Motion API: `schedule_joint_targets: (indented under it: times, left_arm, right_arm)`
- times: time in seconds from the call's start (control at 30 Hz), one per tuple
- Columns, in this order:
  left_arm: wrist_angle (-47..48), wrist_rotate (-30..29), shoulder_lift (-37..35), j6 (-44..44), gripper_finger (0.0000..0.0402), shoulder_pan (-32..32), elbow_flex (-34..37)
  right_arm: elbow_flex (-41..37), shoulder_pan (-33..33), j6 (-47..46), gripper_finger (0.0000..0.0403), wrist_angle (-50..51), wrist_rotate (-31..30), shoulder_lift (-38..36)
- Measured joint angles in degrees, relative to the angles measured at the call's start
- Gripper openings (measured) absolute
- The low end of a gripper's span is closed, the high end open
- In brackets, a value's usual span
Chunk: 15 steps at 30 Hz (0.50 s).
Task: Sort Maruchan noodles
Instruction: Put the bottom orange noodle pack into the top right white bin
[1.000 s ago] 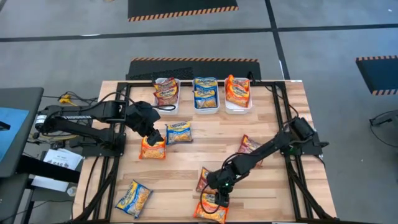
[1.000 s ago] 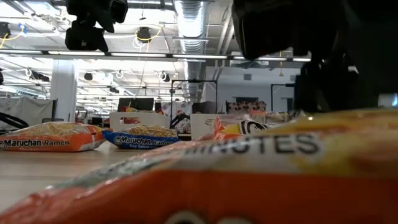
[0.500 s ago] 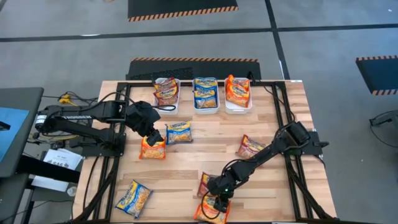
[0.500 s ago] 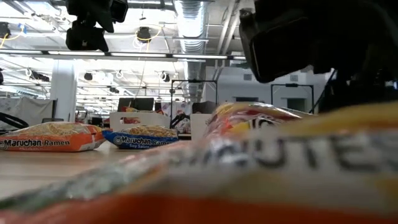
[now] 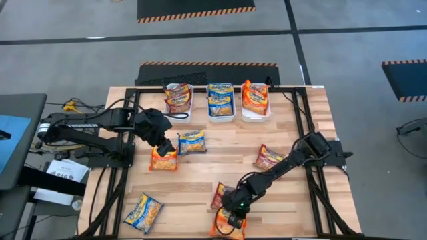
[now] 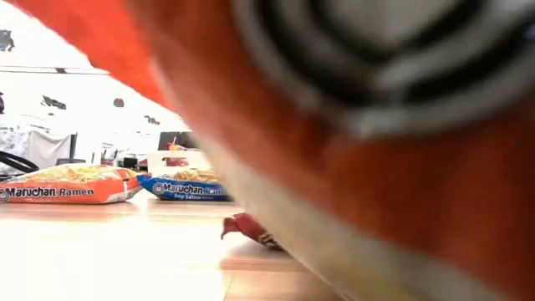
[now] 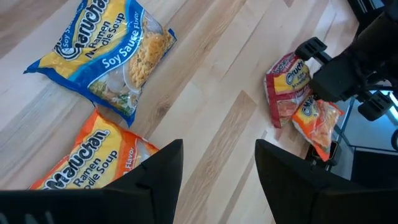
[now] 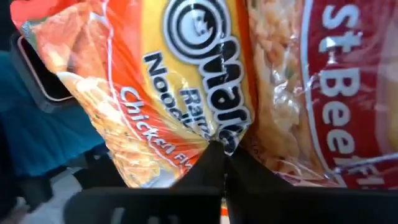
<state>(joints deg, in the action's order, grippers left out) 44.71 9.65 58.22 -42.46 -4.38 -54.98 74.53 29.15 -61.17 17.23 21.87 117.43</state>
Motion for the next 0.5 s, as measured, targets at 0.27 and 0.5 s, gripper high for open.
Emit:
schedule_joint_targets:
  times: [0.27, 0.5]
  left_arm:
    - [0.0, 0.0, 0.0, 0.1, 0.0185, 0.0, 0.0]
    - [0.2, 0.0, 0.0, 1.7, 0.0185, 0.0, 0.0]
  right_arm:
    - [4.6, -0.7, 6.5, 0.0006, 11.8, -4.0, -3.4]
    - [6.3, -2.7, 8.8, 0.0005, 21.8, -13.3, -11.0]
